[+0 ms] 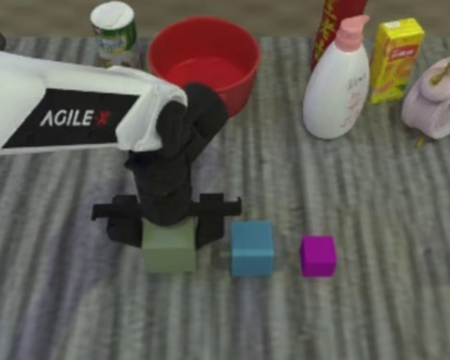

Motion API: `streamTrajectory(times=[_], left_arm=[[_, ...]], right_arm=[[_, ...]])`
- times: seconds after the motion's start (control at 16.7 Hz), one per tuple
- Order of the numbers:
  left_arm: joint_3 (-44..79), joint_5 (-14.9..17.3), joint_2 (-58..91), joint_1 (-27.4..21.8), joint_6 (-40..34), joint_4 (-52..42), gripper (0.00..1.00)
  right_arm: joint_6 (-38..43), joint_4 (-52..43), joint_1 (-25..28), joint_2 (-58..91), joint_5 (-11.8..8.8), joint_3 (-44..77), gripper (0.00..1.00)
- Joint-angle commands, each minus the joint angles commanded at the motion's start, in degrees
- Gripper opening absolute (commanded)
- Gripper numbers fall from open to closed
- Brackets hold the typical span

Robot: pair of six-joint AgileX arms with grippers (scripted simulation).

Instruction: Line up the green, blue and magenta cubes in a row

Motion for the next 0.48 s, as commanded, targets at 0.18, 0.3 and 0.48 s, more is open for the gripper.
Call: streamTrajectory(times=[0.18, 0.3, 0.48], left_arm=[[0.0, 0.0, 0.0, 0.0, 0.0, 0.0, 0.00], [0.0, 0.0, 0.0, 0.0, 0.0, 0.0, 0.15], [0.0, 0.0, 0.0, 0.0, 0.0, 0.0, 0.38]], right_arm=[[0.0, 0.0, 0.0, 0.0, 0.0, 0.0, 1.00], [0.0, 0.0, 0.0, 0.0, 0.0, 0.0, 1.00], [0.0, 0.0, 0.0, 0.0, 0.0, 0.0, 1.00]])
